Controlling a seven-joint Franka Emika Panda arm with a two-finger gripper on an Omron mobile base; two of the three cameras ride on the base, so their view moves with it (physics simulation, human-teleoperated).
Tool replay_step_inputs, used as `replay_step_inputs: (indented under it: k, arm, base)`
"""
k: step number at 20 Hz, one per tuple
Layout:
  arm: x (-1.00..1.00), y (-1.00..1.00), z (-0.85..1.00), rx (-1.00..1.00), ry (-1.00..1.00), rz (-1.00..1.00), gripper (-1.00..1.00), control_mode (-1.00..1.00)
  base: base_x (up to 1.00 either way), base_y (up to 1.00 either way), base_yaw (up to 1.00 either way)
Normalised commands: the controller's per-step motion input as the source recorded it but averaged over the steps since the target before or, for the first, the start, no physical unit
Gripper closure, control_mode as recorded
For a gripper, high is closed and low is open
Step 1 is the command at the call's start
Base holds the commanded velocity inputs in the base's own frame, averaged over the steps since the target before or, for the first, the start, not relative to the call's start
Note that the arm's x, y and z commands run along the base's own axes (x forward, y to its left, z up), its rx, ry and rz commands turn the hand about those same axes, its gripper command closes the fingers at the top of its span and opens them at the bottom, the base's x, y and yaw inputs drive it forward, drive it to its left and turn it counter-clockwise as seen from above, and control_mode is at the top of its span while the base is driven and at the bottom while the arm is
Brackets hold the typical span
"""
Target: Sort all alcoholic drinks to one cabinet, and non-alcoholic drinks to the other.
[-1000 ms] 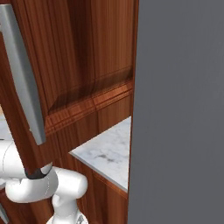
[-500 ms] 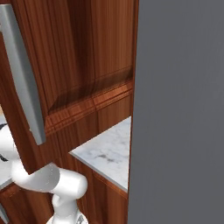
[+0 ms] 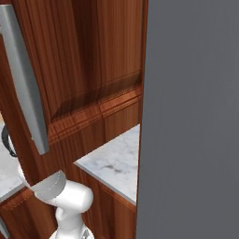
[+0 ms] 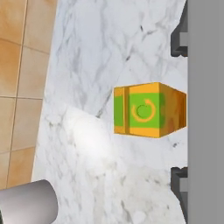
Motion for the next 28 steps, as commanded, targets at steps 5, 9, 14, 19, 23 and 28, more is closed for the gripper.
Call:
replay_step_inputs:
  k: [5,9,14,19,23,28]
  arm:
    - [0.26,-0.01,-0.20,0.00,0.00,0.00,-1.00,-1.00]
    - [0.25,-0.03,-0.17,0.00,0.00,0.00,-1.00,-1.00]
    - [0.19,-0.05,-0.13,0.00,0.00,0.00,-1.00,-1.00]
    - [0.14,-0.05,-0.09,0.00,0.00,0.00,1.00,-1.00]
    - [0.05,0.00,-0.03,0.00,0.00,0.00,1.00,-1.00]
    - [0.00,0.00,-0.02,0.00,0.02,0.00,1.00,-1.00]
  base:
    - [0.00,0.00,0.00]
    - [0.00,0.00,0.00]
    - [0.00,0.00,0.00]
    - [0.00,0.00,0.00]
    - [0.00,0.00,0.00]
    - [0.00,0.00,0.00]
